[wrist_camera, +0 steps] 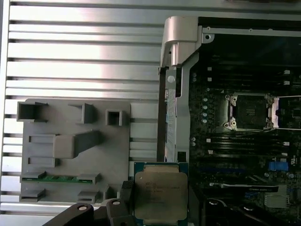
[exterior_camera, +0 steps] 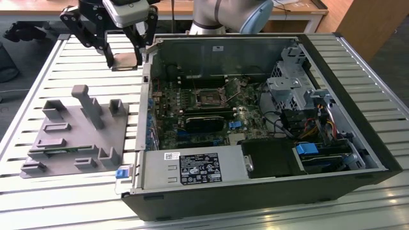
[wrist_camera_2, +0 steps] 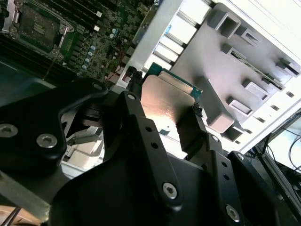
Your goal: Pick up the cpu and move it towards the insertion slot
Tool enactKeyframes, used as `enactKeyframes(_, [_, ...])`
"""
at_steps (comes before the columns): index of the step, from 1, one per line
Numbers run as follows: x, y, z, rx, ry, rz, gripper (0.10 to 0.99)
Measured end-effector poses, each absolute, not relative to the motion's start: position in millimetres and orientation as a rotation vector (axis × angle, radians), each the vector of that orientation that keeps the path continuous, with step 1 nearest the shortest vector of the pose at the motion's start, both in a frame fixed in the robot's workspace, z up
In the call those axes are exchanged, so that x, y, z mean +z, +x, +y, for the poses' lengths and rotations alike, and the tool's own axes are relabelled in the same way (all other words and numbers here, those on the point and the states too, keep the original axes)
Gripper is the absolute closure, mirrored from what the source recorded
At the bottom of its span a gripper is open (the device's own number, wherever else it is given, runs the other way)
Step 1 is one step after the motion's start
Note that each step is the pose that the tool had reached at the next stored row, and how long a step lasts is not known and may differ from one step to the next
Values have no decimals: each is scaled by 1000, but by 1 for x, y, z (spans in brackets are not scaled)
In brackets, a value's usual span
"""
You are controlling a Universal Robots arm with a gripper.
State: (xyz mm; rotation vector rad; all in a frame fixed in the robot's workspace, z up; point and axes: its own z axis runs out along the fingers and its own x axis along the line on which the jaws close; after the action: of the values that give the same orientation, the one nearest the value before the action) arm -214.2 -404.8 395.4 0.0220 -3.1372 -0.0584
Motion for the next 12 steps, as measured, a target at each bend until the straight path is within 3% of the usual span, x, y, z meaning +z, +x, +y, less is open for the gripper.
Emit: enactKeyframes(12, [395,-192,-404,-58,22,-3137,545])
